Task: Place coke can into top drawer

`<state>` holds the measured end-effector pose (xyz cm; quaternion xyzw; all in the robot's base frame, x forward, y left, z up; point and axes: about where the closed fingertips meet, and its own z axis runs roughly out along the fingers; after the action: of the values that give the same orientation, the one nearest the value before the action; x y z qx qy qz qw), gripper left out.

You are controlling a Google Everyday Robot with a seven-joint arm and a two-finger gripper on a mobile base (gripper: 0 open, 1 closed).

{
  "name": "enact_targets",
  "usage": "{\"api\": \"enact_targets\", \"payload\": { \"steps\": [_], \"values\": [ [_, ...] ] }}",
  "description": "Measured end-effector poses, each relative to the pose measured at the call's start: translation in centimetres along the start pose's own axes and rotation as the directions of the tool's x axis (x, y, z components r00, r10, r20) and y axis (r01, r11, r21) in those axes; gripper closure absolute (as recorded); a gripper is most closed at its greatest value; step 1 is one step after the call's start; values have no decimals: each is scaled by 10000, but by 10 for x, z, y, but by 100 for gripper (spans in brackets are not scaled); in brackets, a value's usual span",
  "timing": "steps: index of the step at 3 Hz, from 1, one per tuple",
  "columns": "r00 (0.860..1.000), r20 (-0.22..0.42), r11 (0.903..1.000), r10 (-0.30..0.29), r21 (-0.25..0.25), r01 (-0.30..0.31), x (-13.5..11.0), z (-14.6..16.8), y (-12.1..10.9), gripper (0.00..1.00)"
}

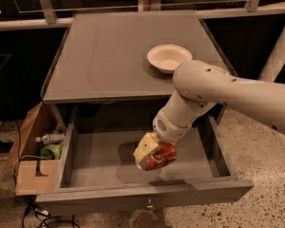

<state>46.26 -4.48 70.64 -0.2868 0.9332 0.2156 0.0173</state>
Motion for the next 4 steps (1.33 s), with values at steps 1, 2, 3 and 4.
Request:
{"api": "enact_targets", "payload": {
  "steps": [1,2,3,4],
  "values": [
    [9977,187,9978,648,121,-650,-15,4,-7,100],
    [9931,291,9932,1133,252,-1141,-22,9,-13,100],
    [9931,287,9931,1139,248,-1146,-22,9,-12,100],
    [9911,104,9911,1327,87,-1328,-20,17,-11,100]
  ]
}}
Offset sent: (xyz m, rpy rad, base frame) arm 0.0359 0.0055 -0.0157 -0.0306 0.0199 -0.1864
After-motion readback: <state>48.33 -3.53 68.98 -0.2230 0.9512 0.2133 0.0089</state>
